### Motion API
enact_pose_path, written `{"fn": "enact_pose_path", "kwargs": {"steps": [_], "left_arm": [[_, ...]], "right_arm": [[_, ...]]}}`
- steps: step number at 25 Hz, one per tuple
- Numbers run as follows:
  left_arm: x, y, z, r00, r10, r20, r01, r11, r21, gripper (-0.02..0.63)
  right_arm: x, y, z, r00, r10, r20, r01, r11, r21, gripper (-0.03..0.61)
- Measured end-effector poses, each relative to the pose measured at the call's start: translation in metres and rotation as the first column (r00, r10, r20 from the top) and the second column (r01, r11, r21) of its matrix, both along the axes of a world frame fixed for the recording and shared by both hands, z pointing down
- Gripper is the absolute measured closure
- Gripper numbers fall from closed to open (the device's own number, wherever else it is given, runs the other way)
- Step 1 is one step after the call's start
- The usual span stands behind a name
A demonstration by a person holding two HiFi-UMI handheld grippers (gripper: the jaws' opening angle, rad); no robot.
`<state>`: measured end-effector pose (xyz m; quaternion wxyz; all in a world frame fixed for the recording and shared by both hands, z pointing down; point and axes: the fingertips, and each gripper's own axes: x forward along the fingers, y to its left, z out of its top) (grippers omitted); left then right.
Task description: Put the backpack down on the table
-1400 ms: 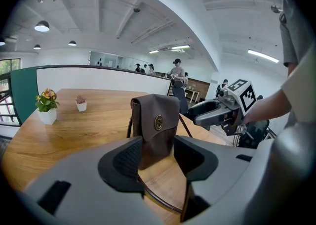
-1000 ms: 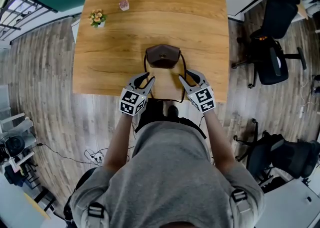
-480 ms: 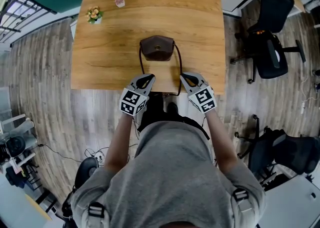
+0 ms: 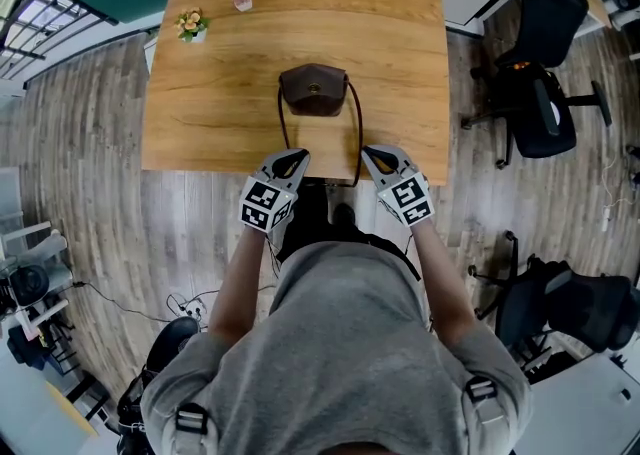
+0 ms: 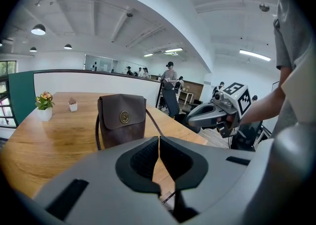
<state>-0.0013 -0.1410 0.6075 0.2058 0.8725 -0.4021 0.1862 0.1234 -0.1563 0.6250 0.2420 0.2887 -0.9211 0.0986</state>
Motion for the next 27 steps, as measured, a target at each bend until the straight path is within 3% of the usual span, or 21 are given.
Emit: {"fn": "enact_pose_path", "kwargs": {"steps": [11,27], "left_arm": [[-0.016,-0.007,0.0,1.0,-0.021,0.007,0.021,1.0,-0.008,0.588],[-0.013,-0.012,0.0,1.0,-0.007,0.015,0.007,1.0,-0.014,0.588]], "right_arm": [[-0.009,-0.006,0.004,1.0,0.009,0.0,-0.009,1.0,-0.008,0.574],[-0.001,-0.007,0.006,0.999,0.042,-0.007,-0.042,0.999,-0.029,0.574]]}}
